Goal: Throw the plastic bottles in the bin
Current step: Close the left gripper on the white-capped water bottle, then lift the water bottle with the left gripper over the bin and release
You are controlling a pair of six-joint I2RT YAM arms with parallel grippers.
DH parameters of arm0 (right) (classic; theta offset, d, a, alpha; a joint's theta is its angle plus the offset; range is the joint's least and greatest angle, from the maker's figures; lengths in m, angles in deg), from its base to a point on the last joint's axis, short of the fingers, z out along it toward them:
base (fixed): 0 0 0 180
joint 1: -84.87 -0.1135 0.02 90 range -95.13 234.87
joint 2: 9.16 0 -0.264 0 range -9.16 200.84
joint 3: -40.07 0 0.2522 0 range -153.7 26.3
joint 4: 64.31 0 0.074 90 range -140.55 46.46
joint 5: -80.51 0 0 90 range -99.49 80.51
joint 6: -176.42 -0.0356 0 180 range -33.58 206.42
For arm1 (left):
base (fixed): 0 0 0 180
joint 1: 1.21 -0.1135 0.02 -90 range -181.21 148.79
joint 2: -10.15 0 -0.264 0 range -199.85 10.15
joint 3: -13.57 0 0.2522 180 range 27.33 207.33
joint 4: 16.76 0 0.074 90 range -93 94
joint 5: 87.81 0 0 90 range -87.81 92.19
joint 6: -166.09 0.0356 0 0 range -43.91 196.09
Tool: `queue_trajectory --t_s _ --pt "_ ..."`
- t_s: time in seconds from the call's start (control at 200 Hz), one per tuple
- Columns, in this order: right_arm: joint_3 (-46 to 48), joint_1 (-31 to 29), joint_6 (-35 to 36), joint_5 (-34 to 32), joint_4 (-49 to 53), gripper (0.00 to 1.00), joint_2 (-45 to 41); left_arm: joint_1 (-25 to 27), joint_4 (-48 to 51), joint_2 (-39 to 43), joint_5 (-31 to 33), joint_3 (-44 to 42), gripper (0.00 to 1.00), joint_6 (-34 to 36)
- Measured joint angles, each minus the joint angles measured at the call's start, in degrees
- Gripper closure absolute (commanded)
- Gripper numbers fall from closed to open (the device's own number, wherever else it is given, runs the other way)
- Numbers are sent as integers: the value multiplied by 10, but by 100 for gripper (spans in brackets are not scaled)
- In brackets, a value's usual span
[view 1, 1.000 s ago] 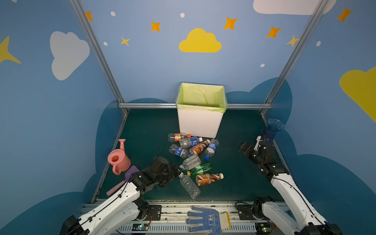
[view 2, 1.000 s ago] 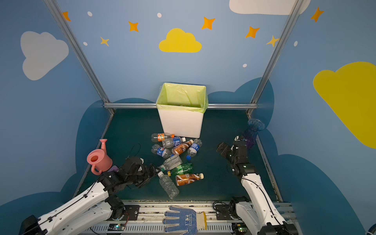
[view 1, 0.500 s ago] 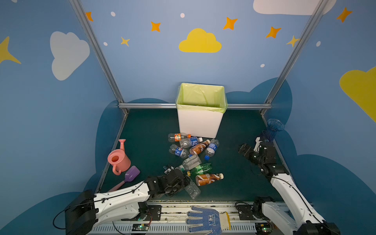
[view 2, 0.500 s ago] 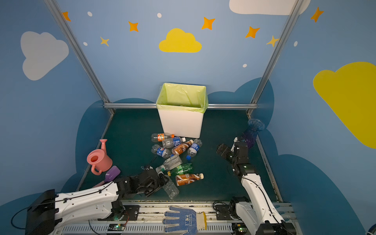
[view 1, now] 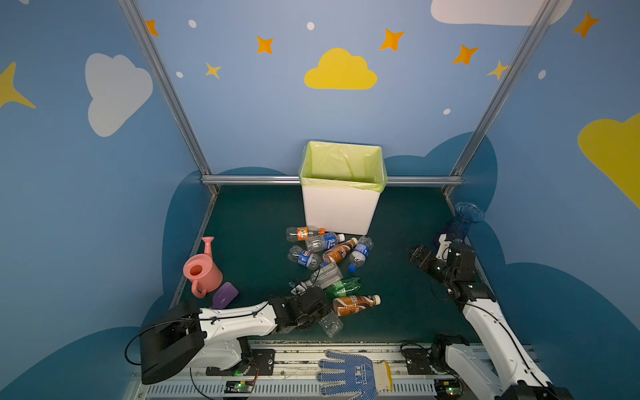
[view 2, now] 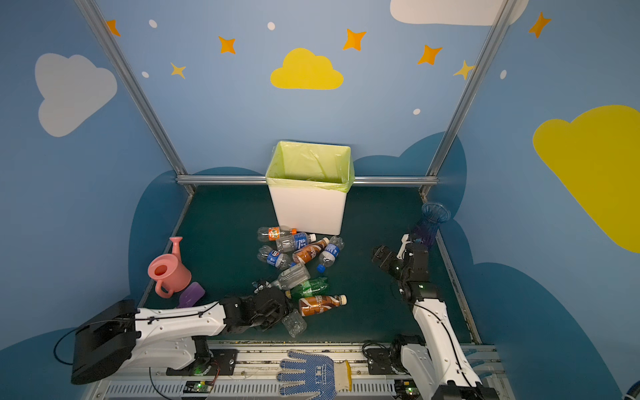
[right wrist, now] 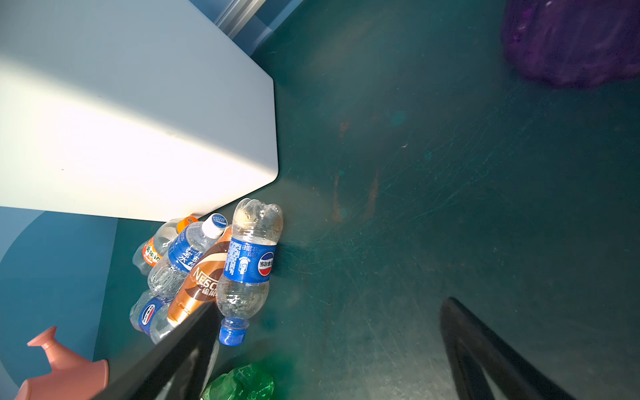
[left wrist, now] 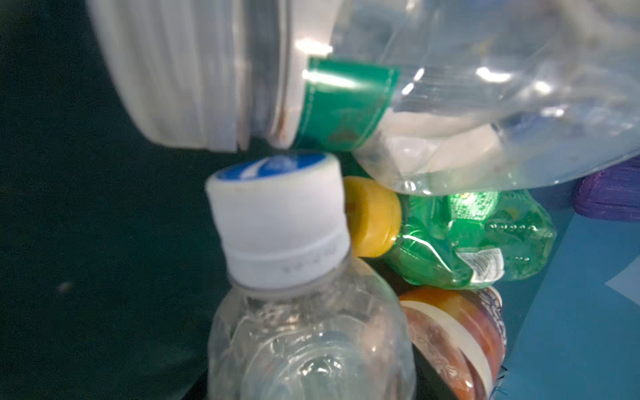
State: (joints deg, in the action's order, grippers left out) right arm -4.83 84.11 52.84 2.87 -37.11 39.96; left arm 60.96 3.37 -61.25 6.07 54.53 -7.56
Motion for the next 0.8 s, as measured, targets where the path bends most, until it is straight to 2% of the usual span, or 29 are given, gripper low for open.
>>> queue_trajectory --t_s 0.07,0.26,0.43,0.531,0.616,0.796 --pt "3 5 0 4 1 2 -3 0 3 4 3 0 48 0" --pt "5 13 -1 9 1 2 -3 1 67 64 28 15 50 17" --pt "6 15 0 9 1 2 0 1 161 178 111 95 50 75" --pt "6 19 0 9 2 2 1 -24 202 253 173 168 50 157" --pt "6 24 0 9 2 2 0 -76 218 287 217 259 49 262" --pt "5 30 0 8 15 2 -12 -163 161 259 254 475 46 498"
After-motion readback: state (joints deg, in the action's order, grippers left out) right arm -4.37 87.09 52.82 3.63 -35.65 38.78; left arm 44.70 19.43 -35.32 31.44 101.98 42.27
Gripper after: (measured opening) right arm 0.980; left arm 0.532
